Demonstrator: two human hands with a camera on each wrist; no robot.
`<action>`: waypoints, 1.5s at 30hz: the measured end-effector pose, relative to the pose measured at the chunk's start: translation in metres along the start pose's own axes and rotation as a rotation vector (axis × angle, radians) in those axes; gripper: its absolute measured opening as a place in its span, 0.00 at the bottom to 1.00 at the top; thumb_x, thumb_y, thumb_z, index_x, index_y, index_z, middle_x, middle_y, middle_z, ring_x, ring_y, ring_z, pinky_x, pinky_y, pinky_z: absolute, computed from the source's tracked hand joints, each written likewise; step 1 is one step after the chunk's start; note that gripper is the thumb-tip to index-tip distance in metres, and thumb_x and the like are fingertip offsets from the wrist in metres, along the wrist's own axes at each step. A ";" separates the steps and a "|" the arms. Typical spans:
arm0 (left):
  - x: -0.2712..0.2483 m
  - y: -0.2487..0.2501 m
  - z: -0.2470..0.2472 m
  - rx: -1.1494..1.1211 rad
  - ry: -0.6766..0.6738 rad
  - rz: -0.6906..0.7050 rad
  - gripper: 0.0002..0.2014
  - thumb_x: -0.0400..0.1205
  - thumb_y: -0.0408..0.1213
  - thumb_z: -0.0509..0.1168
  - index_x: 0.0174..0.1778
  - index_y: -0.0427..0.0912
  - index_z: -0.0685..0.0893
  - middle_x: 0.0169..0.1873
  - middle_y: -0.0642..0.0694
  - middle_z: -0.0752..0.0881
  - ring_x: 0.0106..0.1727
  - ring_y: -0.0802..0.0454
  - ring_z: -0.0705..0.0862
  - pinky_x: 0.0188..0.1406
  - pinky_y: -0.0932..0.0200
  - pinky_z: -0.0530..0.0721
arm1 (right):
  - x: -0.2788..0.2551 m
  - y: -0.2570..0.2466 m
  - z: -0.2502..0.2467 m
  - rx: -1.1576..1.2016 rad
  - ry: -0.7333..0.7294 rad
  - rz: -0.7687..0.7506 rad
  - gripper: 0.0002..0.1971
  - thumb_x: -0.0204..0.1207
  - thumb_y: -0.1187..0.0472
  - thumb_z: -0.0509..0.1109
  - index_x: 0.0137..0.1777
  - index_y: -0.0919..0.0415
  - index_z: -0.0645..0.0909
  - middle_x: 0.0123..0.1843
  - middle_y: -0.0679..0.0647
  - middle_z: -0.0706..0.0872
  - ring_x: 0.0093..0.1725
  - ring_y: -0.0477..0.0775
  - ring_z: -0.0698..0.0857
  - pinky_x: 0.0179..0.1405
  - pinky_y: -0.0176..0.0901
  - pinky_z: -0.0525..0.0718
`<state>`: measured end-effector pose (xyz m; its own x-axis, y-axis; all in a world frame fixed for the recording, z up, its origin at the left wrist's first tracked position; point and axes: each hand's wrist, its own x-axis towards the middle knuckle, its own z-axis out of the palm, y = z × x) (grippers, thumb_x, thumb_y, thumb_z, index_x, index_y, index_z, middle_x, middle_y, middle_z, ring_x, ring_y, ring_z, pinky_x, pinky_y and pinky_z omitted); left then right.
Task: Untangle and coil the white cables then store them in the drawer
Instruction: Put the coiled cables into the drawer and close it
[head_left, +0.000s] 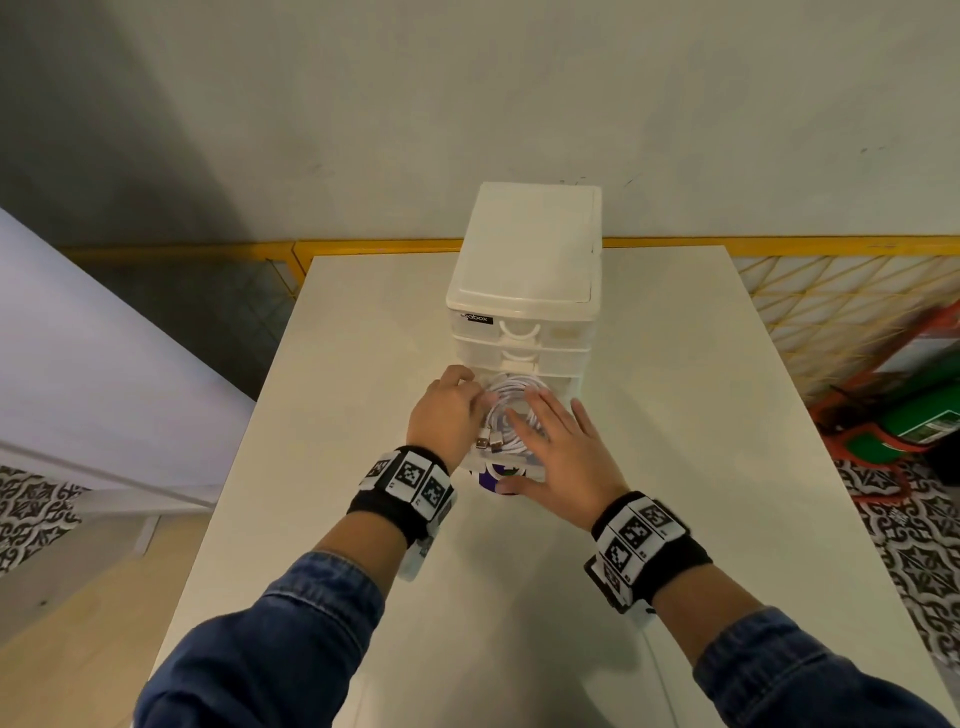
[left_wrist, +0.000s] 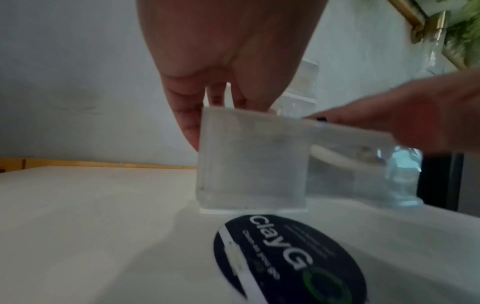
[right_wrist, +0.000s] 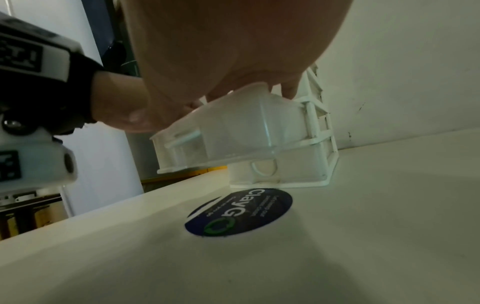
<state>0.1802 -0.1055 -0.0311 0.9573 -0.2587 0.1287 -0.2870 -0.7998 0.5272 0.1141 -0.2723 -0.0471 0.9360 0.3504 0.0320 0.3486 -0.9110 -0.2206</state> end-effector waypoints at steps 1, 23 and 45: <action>0.001 -0.001 -0.004 -0.007 0.041 0.023 0.14 0.83 0.38 0.62 0.48 0.29 0.87 0.58 0.37 0.83 0.48 0.35 0.85 0.46 0.48 0.81 | 0.001 0.001 0.001 -0.023 0.004 -0.007 0.48 0.65 0.22 0.36 0.78 0.52 0.59 0.83 0.59 0.56 0.83 0.58 0.51 0.80 0.61 0.46; 0.065 0.023 -0.058 0.028 0.043 0.295 0.27 0.76 0.37 0.71 0.73 0.50 0.76 0.77 0.37 0.70 0.80 0.35 0.60 0.77 0.47 0.62 | 0.020 0.006 -0.015 -0.182 -0.005 0.052 0.34 0.58 0.46 0.80 0.64 0.59 0.79 0.66 0.59 0.84 0.67 0.60 0.81 0.63 0.61 0.79; 0.059 0.027 -0.057 0.070 0.058 0.273 0.27 0.76 0.38 0.72 0.72 0.52 0.77 0.76 0.39 0.72 0.79 0.36 0.62 0.73 0.46 0.68 | 0.029 -0.013 -0.014 -0.099 -0.094 -0.034 0.35 0.72 0.73 0.60 0.79 0.58 0.56 0.79 0.66 0.63 0.80 0.66 0.58 0.81 0.56 0.53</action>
<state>0.2312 -0.1113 0.0388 0.8443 -0.4396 0.3064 -0.5337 -0.7411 0.4074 0.1380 -0.2534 -0.0300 0.9167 0.3958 -0.0548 0.3871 -0.9137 -0.1234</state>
